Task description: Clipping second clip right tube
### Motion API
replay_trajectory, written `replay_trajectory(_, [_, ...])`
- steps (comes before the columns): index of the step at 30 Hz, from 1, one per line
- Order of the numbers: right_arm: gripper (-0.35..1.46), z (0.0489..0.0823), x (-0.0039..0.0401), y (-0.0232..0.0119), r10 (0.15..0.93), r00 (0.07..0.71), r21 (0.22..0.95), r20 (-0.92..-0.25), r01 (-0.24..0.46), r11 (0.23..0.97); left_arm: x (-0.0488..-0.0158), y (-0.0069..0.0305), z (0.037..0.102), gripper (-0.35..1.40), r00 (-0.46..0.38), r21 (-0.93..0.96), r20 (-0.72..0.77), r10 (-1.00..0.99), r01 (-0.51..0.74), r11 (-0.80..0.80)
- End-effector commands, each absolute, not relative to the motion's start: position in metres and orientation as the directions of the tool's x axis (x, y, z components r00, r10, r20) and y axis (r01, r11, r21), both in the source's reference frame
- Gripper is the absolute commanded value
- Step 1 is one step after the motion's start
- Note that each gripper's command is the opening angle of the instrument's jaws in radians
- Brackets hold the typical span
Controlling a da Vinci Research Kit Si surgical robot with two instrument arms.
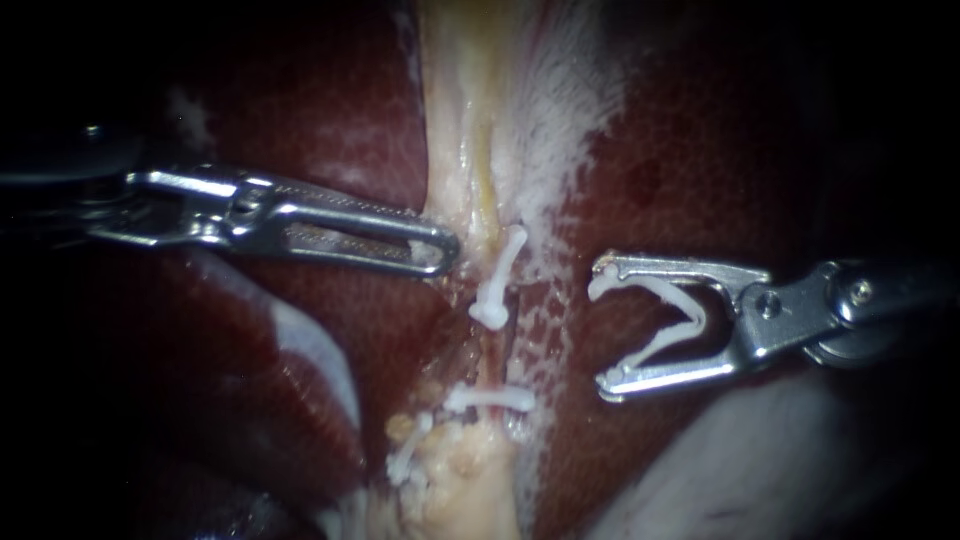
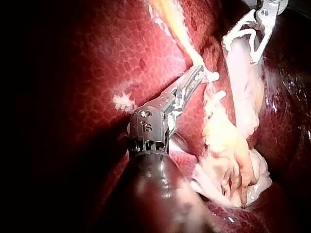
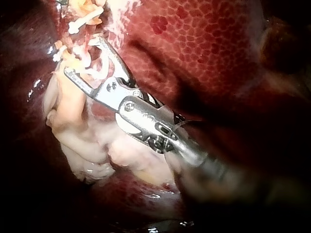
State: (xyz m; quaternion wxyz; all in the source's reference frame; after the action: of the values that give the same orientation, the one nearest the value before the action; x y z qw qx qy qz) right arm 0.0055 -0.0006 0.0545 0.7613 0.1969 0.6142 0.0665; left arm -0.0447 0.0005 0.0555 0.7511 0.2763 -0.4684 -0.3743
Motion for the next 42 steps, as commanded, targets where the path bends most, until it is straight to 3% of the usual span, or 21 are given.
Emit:
replay_trajectory(1, [0.6, 0.0545, 0.0055, -0.0006, 0.343, 0.236, 0.381, -0.909, 0.14, 0.914, -0.0447, 0.0005, 0.0555, -0.35, 0.281, 0.766, 0.497, -0.821, 0.303, 0.567])
replay_trajectory(2, [0.6, 0.0545, 0.0055, -0.0006, 0.338, 0.236, 0.376, -0.911, 0.142, 0.916, -0.0446, 0.0005, 0.0555, -0.35, 0.281, 0.766, 0.497, -0.821, 0.303, 0.567])
replay_trajectory(13, [0.6, 0.0557, 0.0065, -0.0021, 0.549, 0.258, 0.583, -0.795, 0.077, 0.809, -0.0427, 0.0026, 0.0529, -0.35, 0.276, 0.773, 0.487, -0.828, 0.305, 0.556])
replay_trajectory(19, [0.6, 0.0573, 0.0083, -0.0038, 0.617, 0.263, 0.649, -0.742, 0.049, 0.759, -0.0418, 0.0033, 0.0501, -0.35, 0.272, 0.773, 0.485, -0.831, 0.311, 0.552])
replay_trajectory(35, [0.6, 0.0621, 0.0108, -0.0056, 0.668, 0.264, 0.695, -0.696, 0.013, 0.719, -0.042, 0.0017, 0.0454, -0.35, 0.273, 0.761, 0.51, -0.816, 0.3, 0.576])
replay_trajectory(42, [0.58, 0.0625, 0.0114, -0.0059, 0.691, 0.267, 0.719, -0.672, 0.011, 0.695, -0.0421, 0.0013, 0.0447, -0.35, 0.273, 0.761, 0.51, -0.816, 0.299, 0.576])
